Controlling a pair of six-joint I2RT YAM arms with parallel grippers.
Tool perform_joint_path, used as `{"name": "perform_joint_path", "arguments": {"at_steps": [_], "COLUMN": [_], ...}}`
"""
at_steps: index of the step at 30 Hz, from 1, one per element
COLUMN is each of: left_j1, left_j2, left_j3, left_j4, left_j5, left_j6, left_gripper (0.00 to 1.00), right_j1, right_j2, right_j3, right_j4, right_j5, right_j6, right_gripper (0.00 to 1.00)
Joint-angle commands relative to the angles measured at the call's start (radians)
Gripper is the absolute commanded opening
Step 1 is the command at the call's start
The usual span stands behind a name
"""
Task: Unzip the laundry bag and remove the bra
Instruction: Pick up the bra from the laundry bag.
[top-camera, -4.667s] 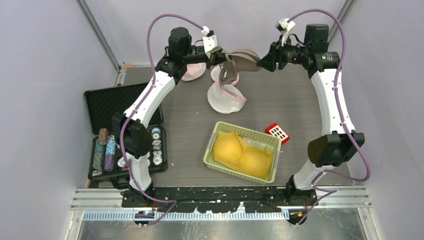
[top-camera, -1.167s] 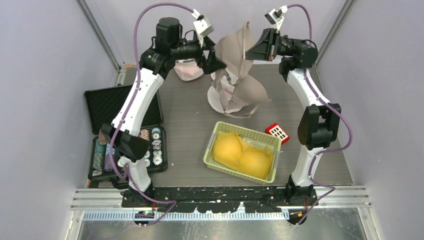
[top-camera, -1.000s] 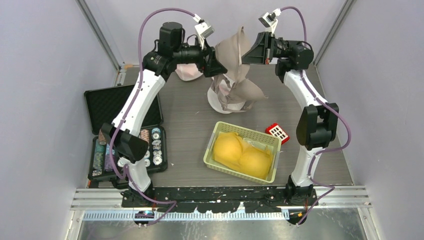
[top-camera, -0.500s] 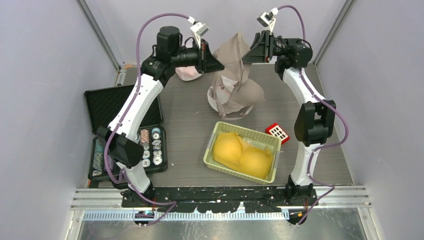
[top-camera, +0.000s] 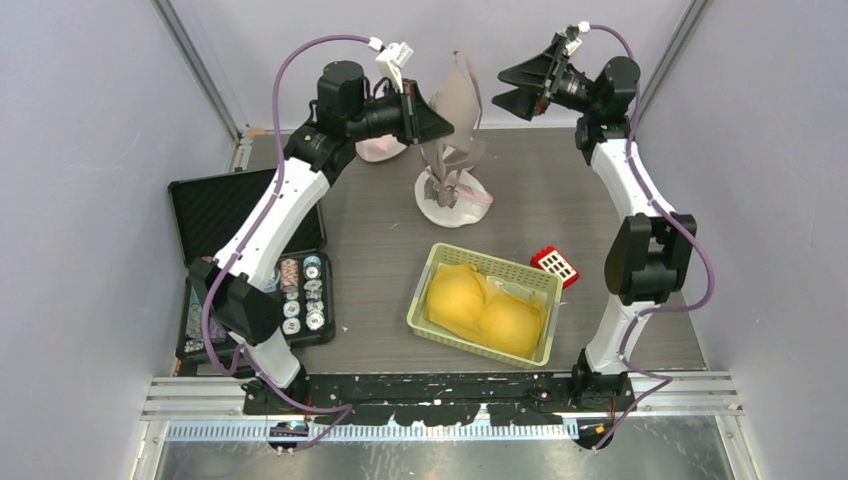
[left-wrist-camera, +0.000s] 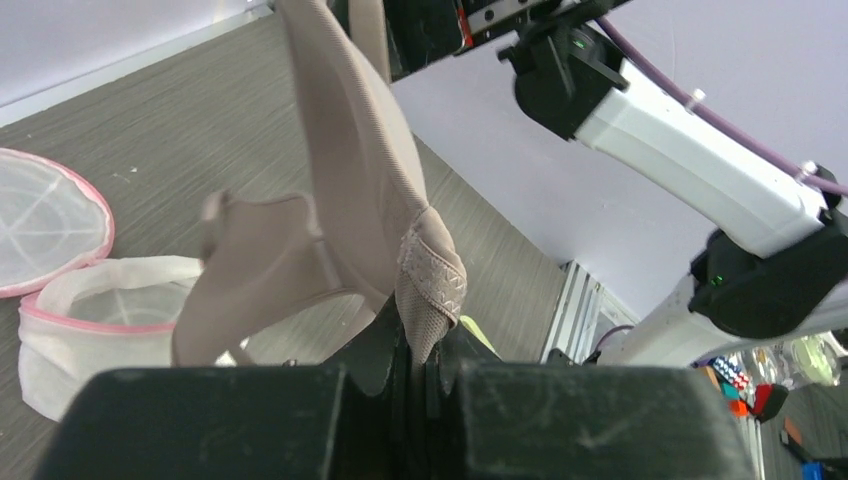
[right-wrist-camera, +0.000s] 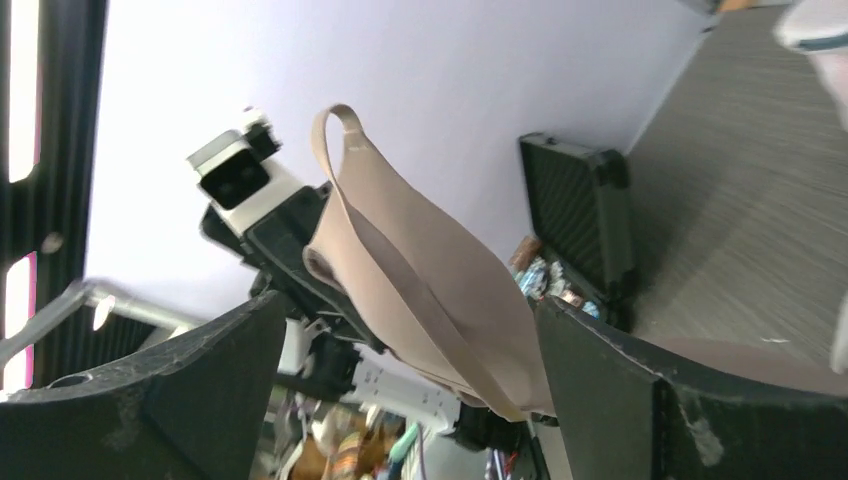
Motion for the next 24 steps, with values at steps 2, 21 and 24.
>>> {"name": "perform_joint_path", "arguments": {"at_steps": [2, 21, 24], "left_j1": [-0.004, -0.031, -0.035], "left_j2": [-0.021, 0.142, 0.153], "left_j3": [0.093, 0.446, 0.465], "left_j4": [0.064, 0.118, 0.121], "left_j5": [-0.126, -0.093, -0.091], "left_j6": [-0.065, -0.149, -0.146], "left_gripper": [0.00, 0.00, 0.00], "right_j1": [-0.061, 0.037, 0.061], "right_j2": [-0.230, -0.274, -0.212], "right_j3": [-0.151, -0.608, -0.581], "right_j4": [-0.405, -0.015, 0.157], "right_j5": [0.168, 0.145, 0.149], "right_j6": [-0.494, -0.501, -0.378], "right_gripper": [1.00, 1.00, 1.00]}}
